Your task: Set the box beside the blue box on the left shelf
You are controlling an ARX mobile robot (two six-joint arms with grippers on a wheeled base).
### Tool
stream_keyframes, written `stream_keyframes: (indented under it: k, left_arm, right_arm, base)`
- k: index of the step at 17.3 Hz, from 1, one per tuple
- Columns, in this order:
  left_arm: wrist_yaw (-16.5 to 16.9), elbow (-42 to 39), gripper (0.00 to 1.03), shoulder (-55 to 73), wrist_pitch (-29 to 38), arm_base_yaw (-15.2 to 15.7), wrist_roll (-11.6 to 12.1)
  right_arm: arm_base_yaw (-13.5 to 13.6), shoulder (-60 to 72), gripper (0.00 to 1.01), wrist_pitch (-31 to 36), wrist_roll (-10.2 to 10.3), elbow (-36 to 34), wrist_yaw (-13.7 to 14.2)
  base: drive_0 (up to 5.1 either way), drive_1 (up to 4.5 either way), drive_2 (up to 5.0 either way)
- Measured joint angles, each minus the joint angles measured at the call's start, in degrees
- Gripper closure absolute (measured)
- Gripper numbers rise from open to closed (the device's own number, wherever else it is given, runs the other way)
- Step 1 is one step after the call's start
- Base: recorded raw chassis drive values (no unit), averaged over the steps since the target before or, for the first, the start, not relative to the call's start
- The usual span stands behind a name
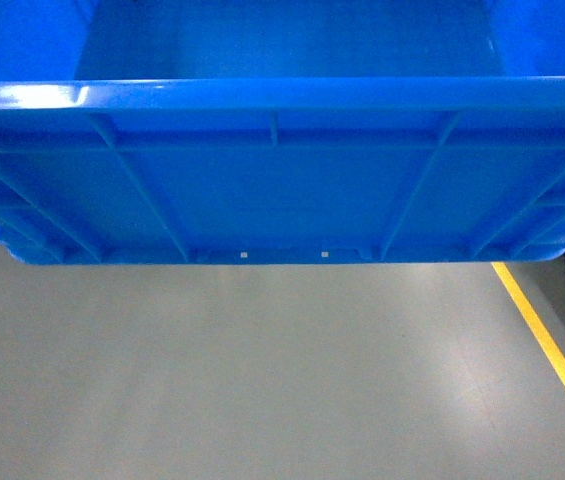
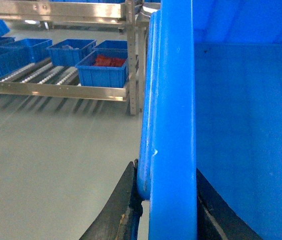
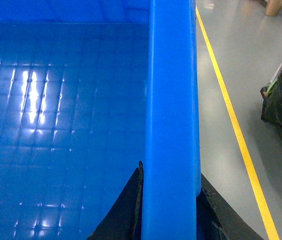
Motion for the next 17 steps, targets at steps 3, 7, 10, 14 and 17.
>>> stream_keyframes:
  k: [3, 7, 10, 14, 17]
  left_arm:
    - [0.0, 0.0, 0.85, 0.0, -0.09, 0.0, 0.02]
    - [0.07, 0.0, 0.85, 0.0, -0.04, 0.0, 0.04]
    - [0.02, 0.0, 0.85, 0.0, 0.02, 0.0, 0.02]
    - [0.11, 0.0, 0.85, 0.02, 0.24, 0.0, 0.04]
    - [0.02, 0.0, 0.85, 0.02, -0.07, 0.0, 0.07]
  right_arm:
    - [0.0, 0.0, 0.81, -0.31, 0.02, 0.0, -0.02]
    - [0.0, 0.0, 0.81, -0.33, 0.02, 0.0, -0.02]
    - [0.0, 0.0, 0.81, -0.11, 0.0, 0.0, -0.02]
    - [0.0, 0.02, 0.81, -0.13, 0.02, 0.0, 0.02]
    - [0.0, 0.02, 0.81, -0.46, 0.07, 0.0, -0.02]
  base:
    - [0.0, 4.05, -4.1]
    - [0.0, 4.05, -4.1]
    - [-0.1, 3.97, -4.1]
    - [-0.1, 3.98, -4.1]
    - [0.0, 4.02, -4.1]
